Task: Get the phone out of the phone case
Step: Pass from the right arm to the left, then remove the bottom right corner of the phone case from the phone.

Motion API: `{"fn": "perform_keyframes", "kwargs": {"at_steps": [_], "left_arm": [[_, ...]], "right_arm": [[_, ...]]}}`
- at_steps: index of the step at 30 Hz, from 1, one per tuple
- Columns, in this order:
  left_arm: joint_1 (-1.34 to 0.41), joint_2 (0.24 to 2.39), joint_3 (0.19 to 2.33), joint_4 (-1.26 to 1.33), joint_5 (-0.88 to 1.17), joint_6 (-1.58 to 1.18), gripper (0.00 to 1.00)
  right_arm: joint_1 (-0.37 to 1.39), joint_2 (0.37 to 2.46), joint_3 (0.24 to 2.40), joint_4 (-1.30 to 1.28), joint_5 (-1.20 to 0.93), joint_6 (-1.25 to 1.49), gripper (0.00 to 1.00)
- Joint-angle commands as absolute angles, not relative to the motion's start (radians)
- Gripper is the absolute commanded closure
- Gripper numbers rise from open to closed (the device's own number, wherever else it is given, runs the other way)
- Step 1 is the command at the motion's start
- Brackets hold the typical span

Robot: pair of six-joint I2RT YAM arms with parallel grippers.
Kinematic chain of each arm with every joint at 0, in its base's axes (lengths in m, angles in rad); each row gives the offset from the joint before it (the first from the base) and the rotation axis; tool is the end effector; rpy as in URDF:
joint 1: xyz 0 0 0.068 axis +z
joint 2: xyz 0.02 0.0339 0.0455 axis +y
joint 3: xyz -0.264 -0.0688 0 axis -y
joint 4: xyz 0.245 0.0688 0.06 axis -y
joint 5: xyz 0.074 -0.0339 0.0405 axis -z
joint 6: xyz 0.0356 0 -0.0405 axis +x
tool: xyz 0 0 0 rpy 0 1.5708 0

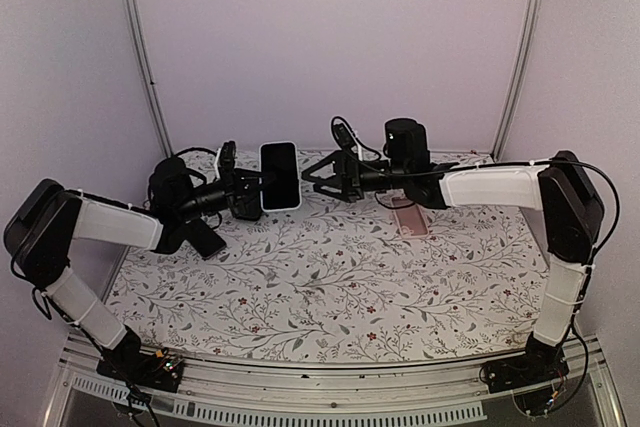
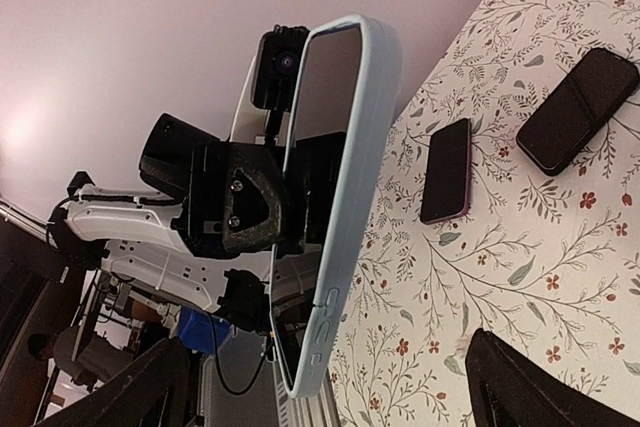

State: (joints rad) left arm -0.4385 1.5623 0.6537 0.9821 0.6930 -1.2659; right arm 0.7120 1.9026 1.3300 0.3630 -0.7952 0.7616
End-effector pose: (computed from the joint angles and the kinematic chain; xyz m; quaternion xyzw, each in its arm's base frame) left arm 0.2772 -0.1551 0.2286 -0.0295 0.6862 -0.6709 0.2796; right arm 0.3174 0.3075 0.2602 -0.2258 0.7224 0.6127 0.2275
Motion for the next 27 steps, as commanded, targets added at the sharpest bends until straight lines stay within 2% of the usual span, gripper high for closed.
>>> {"fn": "perform_keyframes", "kwargs": {"at_steps": [1, 8, 19, 27], "left_arm": [[-0.424, 1.543, 0.667, 1.128, 0.678, -1.308, 1.0], [-0.424, 1.593, 0.673, 1.238, 0.694, -1.389, 1.0], [-0.425, 1.593, 0.676, 1.279, 0.684, -1.415, 1.0], [-0.425, 1.599, 0.678, 1.294, 0.68, -1.424, 1.0]], "right_arm": [[0.746, 1.851, 1.322, 0.349, -0.764, 0.734, 0.01], [0.761, 1.86, 1.328, 0.343, -0.76, 0.739, 0.14], [0.761, 1.859, 1.322, 0.328, -0.772, 0.736, 0.49], [0.761, 1.842, 1.298, 0.331, -0.764, 0.739, 0.57]]}}
